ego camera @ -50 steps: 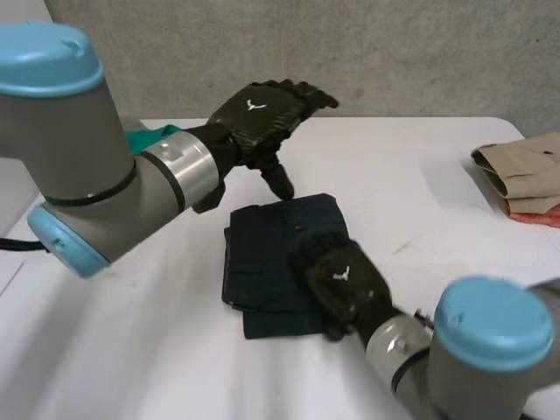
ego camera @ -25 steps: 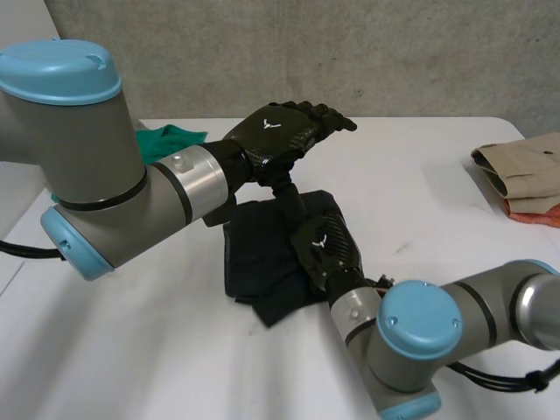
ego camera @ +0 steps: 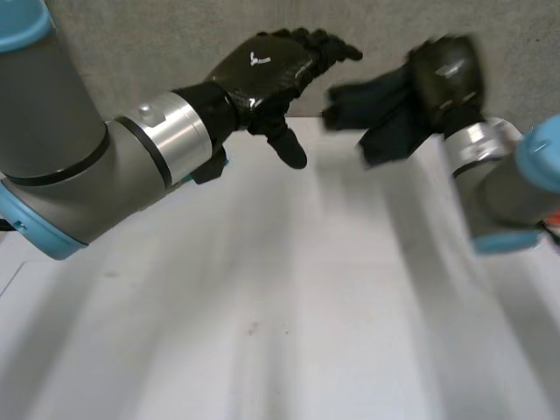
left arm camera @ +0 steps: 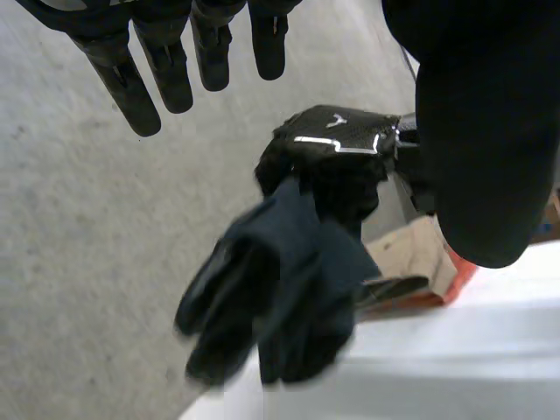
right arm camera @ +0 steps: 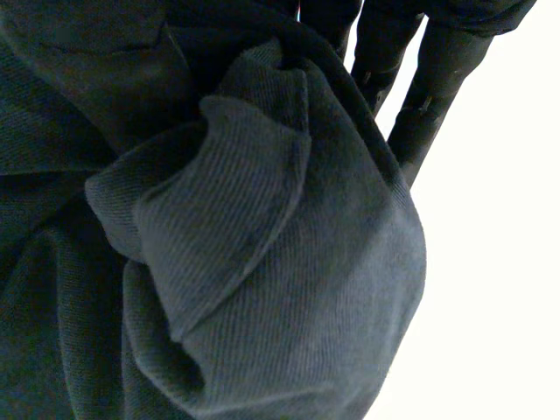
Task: Fold the laundry.
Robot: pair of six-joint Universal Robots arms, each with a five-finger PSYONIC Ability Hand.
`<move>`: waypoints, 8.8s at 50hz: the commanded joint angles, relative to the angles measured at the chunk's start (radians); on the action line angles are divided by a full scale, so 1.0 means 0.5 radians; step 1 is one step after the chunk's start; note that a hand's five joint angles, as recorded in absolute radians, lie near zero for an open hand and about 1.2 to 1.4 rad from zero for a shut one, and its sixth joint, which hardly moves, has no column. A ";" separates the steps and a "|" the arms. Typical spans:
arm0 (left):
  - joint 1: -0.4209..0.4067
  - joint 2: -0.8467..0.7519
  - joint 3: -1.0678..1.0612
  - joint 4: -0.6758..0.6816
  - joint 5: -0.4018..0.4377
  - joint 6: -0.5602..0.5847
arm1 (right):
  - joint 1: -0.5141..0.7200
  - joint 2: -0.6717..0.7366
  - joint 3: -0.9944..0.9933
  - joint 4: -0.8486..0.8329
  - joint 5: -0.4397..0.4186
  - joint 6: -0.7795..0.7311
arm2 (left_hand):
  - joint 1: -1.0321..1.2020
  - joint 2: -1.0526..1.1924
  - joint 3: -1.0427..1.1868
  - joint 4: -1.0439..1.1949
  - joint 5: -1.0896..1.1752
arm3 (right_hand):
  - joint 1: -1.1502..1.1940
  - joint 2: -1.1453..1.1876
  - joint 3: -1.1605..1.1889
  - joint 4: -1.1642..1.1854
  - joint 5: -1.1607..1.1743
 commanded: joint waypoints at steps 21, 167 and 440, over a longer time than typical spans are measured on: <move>-0.031 -0.005 -0.084 0.032 -0.001 -0.077 | -1.297 1.065 -0.900 0.247 -0.855 0.442 | 0.059 0.027 -0.003 0.014 -0.026 | 0.731 0.490 0.487 0.397 0.612; -0.016 -0.094 -0.768 0.234 -0.836 -0.199 | -0.058 -0.782 1.008 1.588 -0.100 0.650 | 0.335 0.303 0.273 0.290 0.250 | -1.712 -1.954 -1.956 -2.047 -1.831; 0.313 -0.229 -0.890 1.228 -1.483 0.390 | 0.191 0.123 0.017 0.827 0.139 -0.840 | 2.430 2.399 2.369 2.385 2.346 | 0.731 0.490 0.487 0.397 0.612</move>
